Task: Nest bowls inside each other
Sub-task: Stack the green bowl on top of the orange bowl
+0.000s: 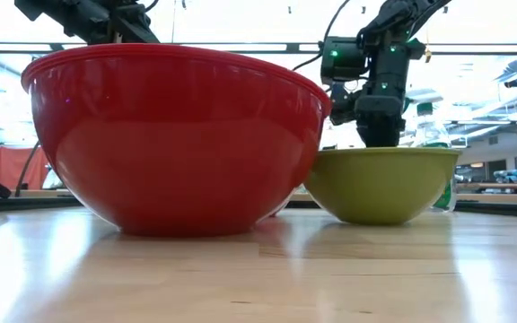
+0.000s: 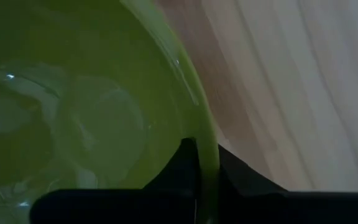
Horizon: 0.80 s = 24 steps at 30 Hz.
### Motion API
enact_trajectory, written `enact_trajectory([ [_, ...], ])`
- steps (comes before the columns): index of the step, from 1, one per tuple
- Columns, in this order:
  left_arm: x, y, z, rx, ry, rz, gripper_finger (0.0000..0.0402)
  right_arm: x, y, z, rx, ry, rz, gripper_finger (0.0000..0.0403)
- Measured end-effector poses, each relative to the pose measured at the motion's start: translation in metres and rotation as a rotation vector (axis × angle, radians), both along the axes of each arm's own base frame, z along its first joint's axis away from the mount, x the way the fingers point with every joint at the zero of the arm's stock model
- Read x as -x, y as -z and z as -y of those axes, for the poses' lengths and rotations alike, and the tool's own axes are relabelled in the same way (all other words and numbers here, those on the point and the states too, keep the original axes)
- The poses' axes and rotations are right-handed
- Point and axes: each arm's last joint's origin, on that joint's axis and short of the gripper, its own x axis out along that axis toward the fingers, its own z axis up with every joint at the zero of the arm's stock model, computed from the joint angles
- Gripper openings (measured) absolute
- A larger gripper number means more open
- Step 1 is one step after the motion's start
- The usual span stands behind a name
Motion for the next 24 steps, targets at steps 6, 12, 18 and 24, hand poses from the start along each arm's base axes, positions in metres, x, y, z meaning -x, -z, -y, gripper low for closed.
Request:
enact_trajectory([
  [6,0.002,-0.001,0.000,0.001,-0.002,0.009,0.0247,-0.001,-0.010,0.001,0.005,0.028,-0.037,0.0026],
  [12,0.012,-0.011,0.001,-0.027,-0.010,0.077,0.0247,-0.004,-0.043,0.008,0.082,0.013,-0.112,0.0023],
  [18,0.023,-0.020,0.003,-0.083,-0.005,0.140,0.0247,-0.005,-0.080,0.009,0.024,-0.015,-0.113,0.0023],
  [24,0.032,-0.026,0.005,-0.096,-0.005,0.187,0.0247,-0.003,-0.112,0.006,-0.045,-0.070,-0.109,0.0023],
])
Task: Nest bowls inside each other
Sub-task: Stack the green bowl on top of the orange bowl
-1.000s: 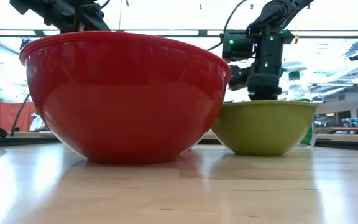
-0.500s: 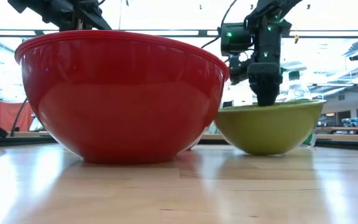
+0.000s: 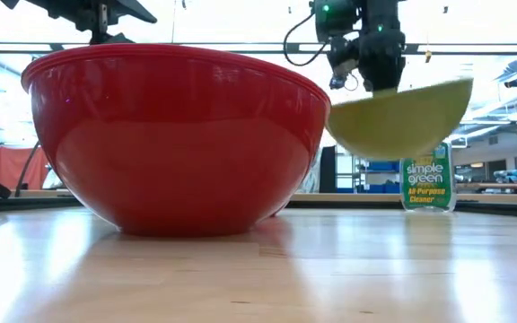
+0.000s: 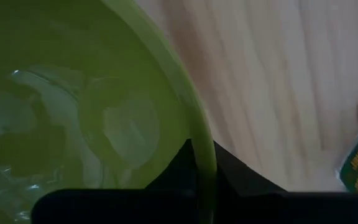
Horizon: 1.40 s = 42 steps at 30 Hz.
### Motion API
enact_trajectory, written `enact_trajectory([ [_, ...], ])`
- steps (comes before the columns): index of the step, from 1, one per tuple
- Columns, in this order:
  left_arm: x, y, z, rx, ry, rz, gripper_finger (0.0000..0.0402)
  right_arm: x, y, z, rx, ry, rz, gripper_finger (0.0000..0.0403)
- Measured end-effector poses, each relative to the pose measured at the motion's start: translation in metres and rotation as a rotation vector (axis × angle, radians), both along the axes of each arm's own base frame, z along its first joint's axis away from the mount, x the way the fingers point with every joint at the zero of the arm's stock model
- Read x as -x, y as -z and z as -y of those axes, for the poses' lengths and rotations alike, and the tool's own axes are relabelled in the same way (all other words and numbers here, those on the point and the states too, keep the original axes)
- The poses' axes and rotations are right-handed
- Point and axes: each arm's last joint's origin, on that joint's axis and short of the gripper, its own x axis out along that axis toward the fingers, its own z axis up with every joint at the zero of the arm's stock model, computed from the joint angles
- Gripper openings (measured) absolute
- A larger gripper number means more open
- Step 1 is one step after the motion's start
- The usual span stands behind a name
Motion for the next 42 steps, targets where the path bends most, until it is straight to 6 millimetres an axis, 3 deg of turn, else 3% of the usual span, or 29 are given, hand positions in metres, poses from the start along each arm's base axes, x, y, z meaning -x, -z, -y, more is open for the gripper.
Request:
enact_trajectory([
  [8,0.012,-0.009,0.003,-0.013,-0.001,0.078,0.0247,-0.021,-0.025,-0.013,-0.126,0.014,0.243,0.0023],
  [15,0.021,-0.025,0.004,-0.041,-0.014,0.242,0.0247,-0.063,-0.031,-0.052,-0.145,0.036,0.523,0.0023],
  [23,0.023,-0.025,0.002,-0.072,-0.087,0.242,0.0247,-0.115,0.007,-0.088,-0.072,0.093,0.499,0.0023],
  [29,0.023,-0.025,0.001,-0.072,-0.097,0.242,0.0247,-0.149,0.014,-0.107,0.036,0.096,0.498,0.0023],
  [35,0.023,-0.021,0.001,-0.063,-0.097,0.199,0.0247,-0.163,0.045,-0.113,0.162,0.044,0.361,0.0023],
  [42,0.025,-0.014,0.002,-0.047,-0.096,0.122,0.0247,-0.167,0.064,-0.116,0.103,0.013,0.298,0.0041],
])
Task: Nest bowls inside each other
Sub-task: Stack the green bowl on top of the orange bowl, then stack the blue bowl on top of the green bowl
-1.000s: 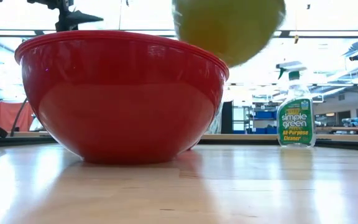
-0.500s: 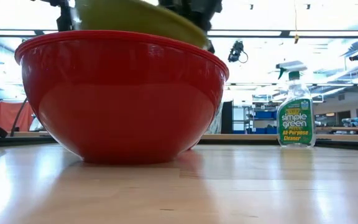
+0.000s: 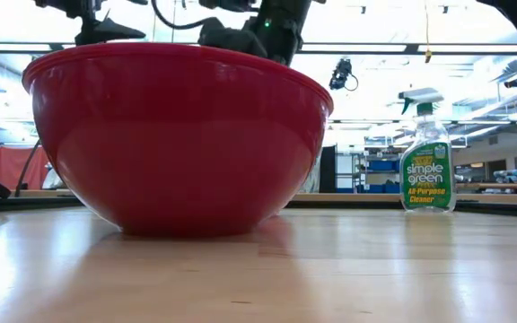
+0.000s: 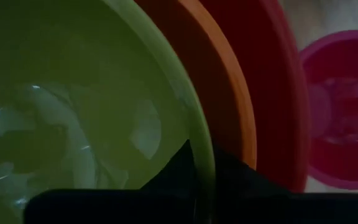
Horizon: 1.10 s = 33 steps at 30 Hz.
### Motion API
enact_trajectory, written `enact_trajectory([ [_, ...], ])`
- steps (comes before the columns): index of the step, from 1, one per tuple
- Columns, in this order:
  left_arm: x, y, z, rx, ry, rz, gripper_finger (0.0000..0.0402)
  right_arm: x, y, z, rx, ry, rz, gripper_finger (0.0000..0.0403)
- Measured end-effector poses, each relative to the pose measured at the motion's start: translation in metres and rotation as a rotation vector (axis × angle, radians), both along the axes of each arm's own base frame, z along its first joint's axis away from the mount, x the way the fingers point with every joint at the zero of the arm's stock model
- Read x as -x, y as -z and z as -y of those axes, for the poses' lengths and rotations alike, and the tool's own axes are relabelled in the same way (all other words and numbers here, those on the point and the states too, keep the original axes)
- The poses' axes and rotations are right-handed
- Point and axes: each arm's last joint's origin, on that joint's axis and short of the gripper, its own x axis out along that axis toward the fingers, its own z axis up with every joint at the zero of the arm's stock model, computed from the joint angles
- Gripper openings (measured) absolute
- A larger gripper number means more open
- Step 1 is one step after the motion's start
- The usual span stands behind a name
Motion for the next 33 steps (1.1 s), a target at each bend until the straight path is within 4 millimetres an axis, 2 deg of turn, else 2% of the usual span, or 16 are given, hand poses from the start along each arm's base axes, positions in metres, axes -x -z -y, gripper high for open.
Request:
enact_trajectory([
  [5,0.002,0.010,0.000,0.023,0.000,-0.102,0.0247,-0.001,-0.006,0.002,-0.009,-0.046,0.035,0.0083],
  [10,0.004,0.020,0.000,0.069,-0.029,-0.206,0.0247,-0.002,-0.014,0.009,-0.100,-0.043,0.044,0.0162],
  [15,0.001,0.032,-0.002,0.112,-0.088,-0.329,0.0247,0.002,-0.040,0.021,-0.129,0.004,0.022,0.0237],
  [19,-0.009,0.042,-0.006,0.144,-0.181,-0.437,0.0247,0.008,-0.063,0.033,-0.121,0.021,0.001,0.0278],
  [23,-0.019,0.056,-0.016,0.240,-0.313,-0.550,0.0247,0.016,-0.087,0.047,-0.118,0.056,-0.002,0.0297],
  [28,-0.033,0.072,-0.039,0.310,-0.394,-0.647,0.0247,0.020,-0.110,0.058,-0.115,0.081,0.048,0.0296],
  [33,-0.037,0.088,-0.066,0.372,-0.422,-0.745,0.0247,0.022,-0.120,0.058,-0.095,0.057,0.079,0.0284],
])
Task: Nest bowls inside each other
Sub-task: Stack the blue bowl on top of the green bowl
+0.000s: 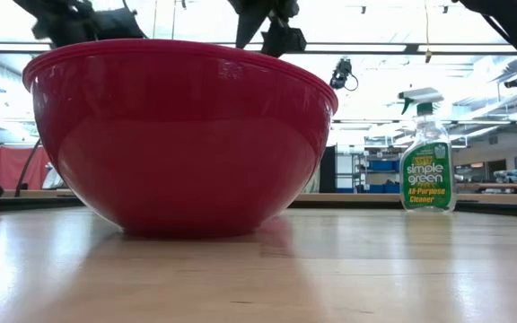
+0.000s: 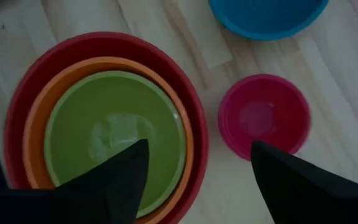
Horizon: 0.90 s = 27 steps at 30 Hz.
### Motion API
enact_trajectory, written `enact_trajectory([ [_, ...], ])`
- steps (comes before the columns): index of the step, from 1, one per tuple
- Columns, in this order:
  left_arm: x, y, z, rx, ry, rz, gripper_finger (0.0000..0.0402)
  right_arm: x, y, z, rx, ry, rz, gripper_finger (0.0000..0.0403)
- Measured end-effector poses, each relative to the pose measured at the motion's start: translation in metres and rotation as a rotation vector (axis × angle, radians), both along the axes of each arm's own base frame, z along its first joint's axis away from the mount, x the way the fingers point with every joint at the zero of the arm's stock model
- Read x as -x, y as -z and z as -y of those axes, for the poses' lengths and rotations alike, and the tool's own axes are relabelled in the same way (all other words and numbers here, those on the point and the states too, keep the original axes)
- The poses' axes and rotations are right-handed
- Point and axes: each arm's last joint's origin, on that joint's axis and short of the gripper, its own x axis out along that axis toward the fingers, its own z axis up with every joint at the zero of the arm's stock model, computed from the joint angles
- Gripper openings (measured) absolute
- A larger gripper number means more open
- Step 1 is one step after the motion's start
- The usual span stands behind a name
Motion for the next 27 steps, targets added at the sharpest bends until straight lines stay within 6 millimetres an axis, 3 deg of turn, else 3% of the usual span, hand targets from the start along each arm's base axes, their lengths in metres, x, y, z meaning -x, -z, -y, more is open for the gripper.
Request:
enact_trajectory([
  [12,-0.009,0.031,-0.055,0.101,-0.027,0.018,0.0247,0.006,-0.008,-0.024,0.054,-0.039,0.002,0.0260],
  [21,-0.025,0.061,-0.064,0.167,-0.005,-0.061,0.0239,0.010,-0.012,-0.031,0.113,-0.060,0.004,0.0248],
  [27,-0.034,0.073,-0.062,0.187,0.038,-0.098,0.0175,0.008,-0.013,-0.031,0.118,-0.065,0.024,0.0244],
])
